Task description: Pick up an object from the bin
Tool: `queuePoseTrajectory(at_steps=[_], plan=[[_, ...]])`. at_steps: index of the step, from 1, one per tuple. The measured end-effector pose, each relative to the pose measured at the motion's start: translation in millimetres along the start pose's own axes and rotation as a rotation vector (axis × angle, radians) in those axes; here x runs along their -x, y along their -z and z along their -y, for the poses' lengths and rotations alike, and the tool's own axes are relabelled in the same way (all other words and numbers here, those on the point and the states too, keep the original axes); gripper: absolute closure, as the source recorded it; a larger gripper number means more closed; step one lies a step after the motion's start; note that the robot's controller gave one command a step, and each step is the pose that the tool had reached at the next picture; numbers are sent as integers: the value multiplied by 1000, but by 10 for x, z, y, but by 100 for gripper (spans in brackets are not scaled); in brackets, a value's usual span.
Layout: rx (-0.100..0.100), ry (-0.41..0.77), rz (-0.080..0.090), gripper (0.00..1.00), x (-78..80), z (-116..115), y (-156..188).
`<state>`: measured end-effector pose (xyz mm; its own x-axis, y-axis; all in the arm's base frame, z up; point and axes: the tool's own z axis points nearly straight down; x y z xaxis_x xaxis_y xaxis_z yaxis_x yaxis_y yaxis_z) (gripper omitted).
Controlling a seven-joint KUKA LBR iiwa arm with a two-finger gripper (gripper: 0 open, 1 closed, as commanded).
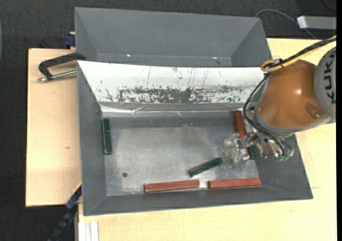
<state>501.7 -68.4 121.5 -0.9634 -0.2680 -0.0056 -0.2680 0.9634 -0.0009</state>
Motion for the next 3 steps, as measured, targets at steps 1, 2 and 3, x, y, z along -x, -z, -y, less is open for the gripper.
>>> queuePoseTrajectory(at_steps=[1, 2, 3], plan=[[4, 175, -5, 0, 58, -320, -437], [2, 174, -4, 100, 59, -311, -431], [2, 175, -4, 100, 59, -312, -431]])
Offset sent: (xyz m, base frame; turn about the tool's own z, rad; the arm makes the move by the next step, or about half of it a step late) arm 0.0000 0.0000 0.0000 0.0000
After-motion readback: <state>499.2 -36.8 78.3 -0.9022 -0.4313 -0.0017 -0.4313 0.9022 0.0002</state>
